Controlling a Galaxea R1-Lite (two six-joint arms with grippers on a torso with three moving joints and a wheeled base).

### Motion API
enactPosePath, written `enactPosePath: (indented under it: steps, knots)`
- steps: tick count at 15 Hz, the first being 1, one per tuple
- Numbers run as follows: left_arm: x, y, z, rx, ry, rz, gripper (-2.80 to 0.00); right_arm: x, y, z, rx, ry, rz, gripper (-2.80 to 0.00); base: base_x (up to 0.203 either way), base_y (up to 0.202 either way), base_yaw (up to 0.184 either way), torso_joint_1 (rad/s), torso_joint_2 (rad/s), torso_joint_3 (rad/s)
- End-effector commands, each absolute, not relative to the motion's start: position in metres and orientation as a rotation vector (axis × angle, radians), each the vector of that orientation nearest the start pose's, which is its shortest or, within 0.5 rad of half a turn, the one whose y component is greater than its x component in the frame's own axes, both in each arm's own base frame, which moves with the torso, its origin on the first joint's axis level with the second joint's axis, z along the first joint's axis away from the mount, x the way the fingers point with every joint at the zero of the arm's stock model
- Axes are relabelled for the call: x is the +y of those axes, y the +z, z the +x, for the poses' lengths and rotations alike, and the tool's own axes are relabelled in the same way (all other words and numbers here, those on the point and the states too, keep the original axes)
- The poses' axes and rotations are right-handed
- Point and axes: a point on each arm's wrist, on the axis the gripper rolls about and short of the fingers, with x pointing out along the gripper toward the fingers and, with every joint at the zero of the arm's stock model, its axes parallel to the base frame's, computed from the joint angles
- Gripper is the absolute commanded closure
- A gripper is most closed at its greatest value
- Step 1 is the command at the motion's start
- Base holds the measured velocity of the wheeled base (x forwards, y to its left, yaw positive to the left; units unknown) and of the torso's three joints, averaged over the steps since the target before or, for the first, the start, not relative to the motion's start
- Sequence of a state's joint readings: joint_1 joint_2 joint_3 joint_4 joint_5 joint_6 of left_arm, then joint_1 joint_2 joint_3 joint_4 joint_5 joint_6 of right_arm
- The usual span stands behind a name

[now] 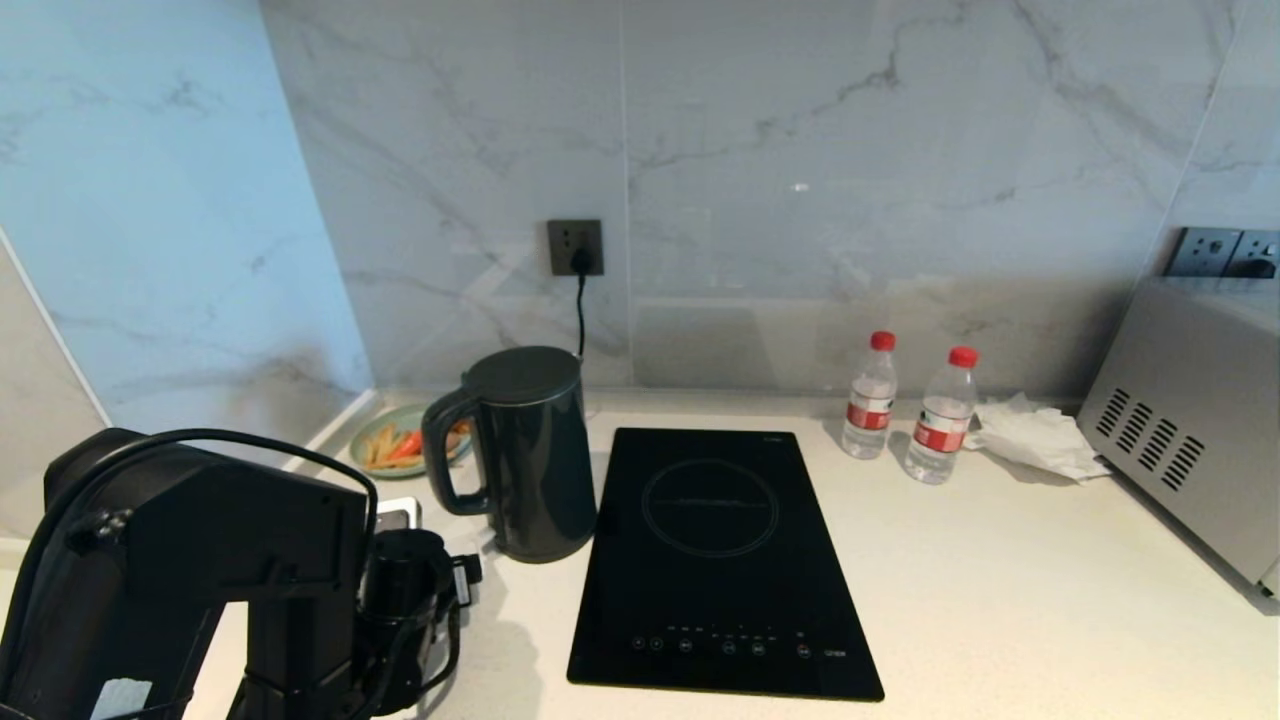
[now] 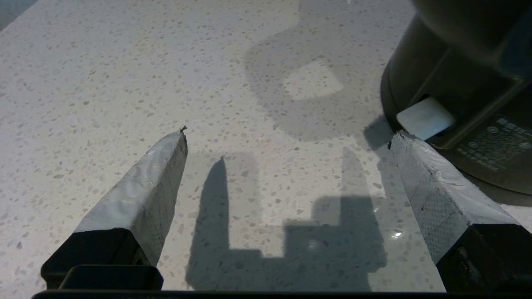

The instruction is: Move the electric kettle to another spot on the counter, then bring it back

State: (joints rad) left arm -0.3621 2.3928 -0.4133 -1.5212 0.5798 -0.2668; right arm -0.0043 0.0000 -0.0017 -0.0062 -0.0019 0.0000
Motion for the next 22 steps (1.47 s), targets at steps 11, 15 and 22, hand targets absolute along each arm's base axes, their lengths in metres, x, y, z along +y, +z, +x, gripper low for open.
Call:
enactPosePath:
  steps: [11, 15, 22]
  knots:
    - [-0.11, -0.02, 0.295, 0.326, 0.237, -0.087, -2.8, 0.0, 0.077, -0.023, -0.008, -0.006, 0.0, 0.0, 0.0, 0.0, 0.0, 0.0, 0.0, 0.0]
    - [-0.113, -0.022, 0.295, 0.329, 0.23, -0.085, -2.8, 0.0, 0.077, -0.023, -0.009, -0.006, 0.0, 0.0, 0.0, 0.0, 0.0, 0.0, 0.0, 0.0]
    - [-0.114, -0.025, 0.302, 0.315, 0.241, -0.088, -2.8, 0.0, 0.077, -0.023, -0.009, -0.005, 0.0, 0.0, 0.0, 0.0, 0.0, 0.0, 0.0, 0.0]
